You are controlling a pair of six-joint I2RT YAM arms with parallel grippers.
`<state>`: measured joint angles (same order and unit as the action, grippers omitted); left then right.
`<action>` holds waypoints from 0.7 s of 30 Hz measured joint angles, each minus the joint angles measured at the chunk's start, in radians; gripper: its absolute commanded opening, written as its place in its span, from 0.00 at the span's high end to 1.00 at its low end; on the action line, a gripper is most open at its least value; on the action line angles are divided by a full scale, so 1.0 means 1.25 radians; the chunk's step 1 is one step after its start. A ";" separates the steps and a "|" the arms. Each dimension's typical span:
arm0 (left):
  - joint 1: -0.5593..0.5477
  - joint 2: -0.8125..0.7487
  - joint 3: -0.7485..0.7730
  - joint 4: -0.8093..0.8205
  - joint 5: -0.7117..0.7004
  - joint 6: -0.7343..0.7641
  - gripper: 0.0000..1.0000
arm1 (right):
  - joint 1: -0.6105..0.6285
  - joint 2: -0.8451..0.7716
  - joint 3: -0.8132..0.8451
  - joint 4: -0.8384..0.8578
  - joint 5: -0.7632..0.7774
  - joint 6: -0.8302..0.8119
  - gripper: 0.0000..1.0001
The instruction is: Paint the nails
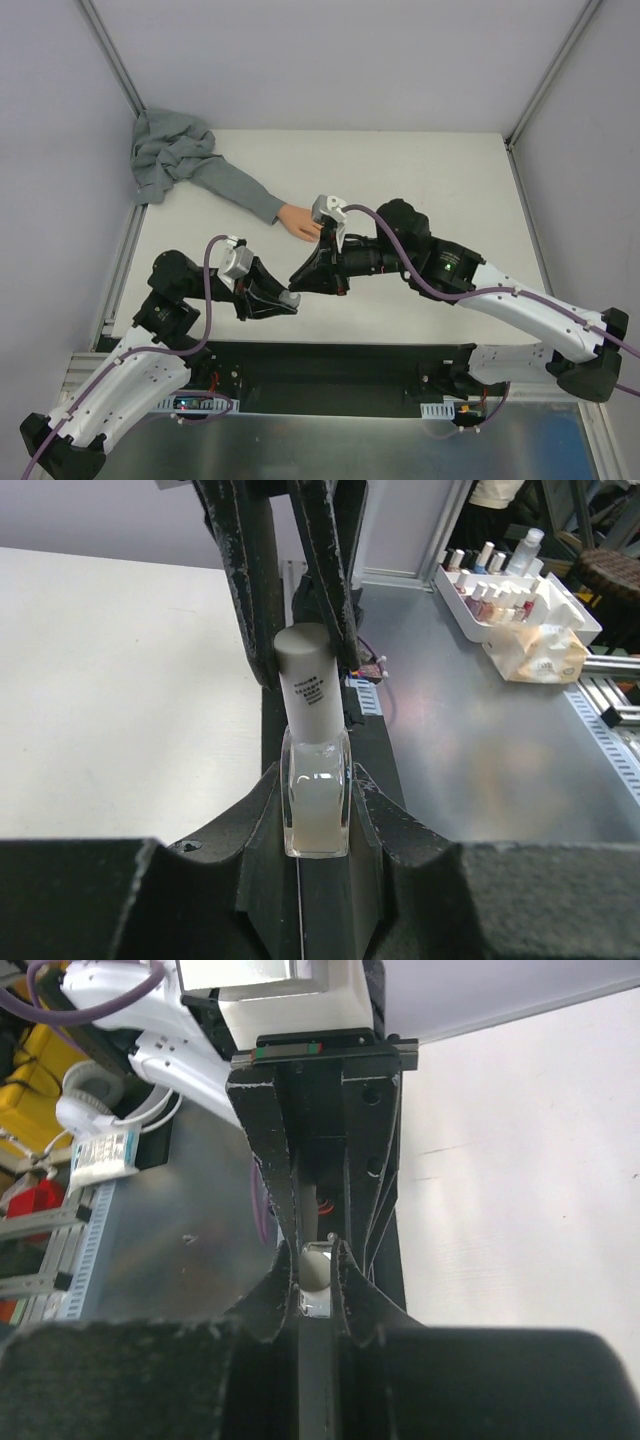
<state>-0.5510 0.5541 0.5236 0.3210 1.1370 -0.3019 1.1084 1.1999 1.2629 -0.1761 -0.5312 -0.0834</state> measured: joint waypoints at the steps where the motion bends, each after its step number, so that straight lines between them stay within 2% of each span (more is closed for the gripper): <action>1: 0.000 -0.003 0.000 -0.005 -0.008 0.001 1.00 | 0.000 -0.014 -0.021 0.021 0.010 0.008 0.99; 5: 0.000 -0.022 -0.004 -0.010 -0.069 -0.001 1.00 | 0.021 -0.056 -0.079 0.092 0.101 0.029 0.99; 10: 0.000 -0.078 -0.029 -0.018 -0.181 0.001 1.00 | 0.114 -0.058 -0.098 0.145 0.362 0.083 0.99; 12: 0.000 -0.085 -0.028 -0.036 -0.216 0.017 1.00 | 0.175 -0.027 -0.056 0.110 0.534 0.138 0.99; 14: 0.000 -0.085 -0.017 -0.064 -0.245 0.036 1.00 | 0.230 0.027 0.031 0.017 0.709 0.216 0.99; 16: 0.000 -0.086 -0.011 -0.089 -0.269 0.049 1.00 | 0.270 0.070 0.078 -0.027 0.841 0.282 0.99; 20: -0.005 -0.095 -0.013 -0.146 -0.298 0.068 1.00 | 0.326 0.110 0.099 -0.076 1.023 0.378 0.99; 21: -0.005 -0.099 -0.013 -0.156 -0.307 0.070 1.00 | 0.334 0.119 0.105 -0.084 1.049 0.388 0.93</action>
<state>-0.5575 0.4301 0.5079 0.1265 0.7528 -0.2146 1.5261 1.3487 1.3945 -0.2810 0.7799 0.4019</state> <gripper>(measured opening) 0.237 0.085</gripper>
